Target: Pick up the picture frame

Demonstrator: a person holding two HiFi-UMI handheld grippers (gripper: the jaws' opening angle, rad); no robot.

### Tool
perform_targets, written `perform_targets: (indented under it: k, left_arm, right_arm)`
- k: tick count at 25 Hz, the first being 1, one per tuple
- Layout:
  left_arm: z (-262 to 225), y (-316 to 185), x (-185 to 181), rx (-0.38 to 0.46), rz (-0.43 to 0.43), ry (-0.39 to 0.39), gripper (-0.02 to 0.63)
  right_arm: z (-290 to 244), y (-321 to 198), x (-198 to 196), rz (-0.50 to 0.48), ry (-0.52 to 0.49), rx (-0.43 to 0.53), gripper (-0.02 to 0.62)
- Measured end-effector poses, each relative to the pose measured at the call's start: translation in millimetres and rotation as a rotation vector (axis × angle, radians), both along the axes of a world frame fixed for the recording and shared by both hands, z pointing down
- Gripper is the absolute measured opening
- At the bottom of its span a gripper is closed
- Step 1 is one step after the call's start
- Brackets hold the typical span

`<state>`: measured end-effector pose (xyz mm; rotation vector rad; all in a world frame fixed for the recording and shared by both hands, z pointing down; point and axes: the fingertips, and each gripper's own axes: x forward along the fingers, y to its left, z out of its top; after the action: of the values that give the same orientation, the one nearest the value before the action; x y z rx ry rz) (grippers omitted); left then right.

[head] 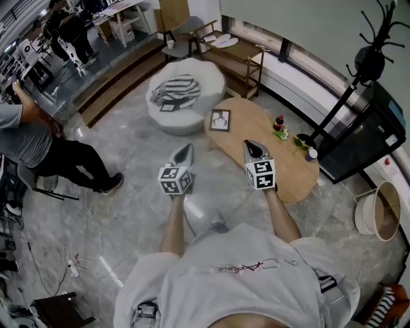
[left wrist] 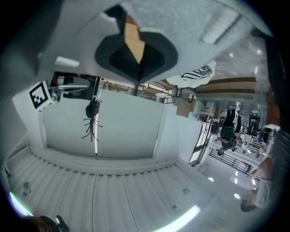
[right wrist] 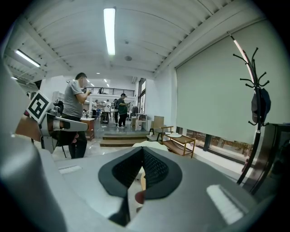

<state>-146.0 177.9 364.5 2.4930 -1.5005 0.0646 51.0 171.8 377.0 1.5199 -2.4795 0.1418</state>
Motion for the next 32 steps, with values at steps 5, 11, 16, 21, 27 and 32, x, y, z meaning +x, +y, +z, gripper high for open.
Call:
perform_targets:
  k: [5, 11, 16, 21, 27, 32]
  left_arm:
    - [-2, -42, -21, 0.0, -0.001, 0.006, 0.0]
    - [-5, -90, -45, 0.005, -0.001, 0.01, 0.0]
    - [-2, -125, -52, 0.0, 0.017, -0.012, 0.0]
    - [5, -151, -57, -0.009, 0.034, -0.014, 0.0]
    - [12, -176, -58, -0.016, 0.051, -0.01, 0.0]
    - [17, -190, -57, -0.024, 0.066, -0.014, 0.0]
  right_arm:
    - [1, -40, -20, 0.001, 0.006, -0.01, 0.006]
    - [-2, -87, -43, 0.0, 0.015, -0.001, 0.006]
    - [-3, -121, -50, 0.016, 0.011, 0.001, 0.006]
    - [5, -145, -55, 0.032, 0.01, -0.006, 0.006]
    - [16, -163, -56, 0.048, 0.012, -0.018, 0.006]
    - [23, -172, -56, 0.063, 0.01, -0.031, 0.006]
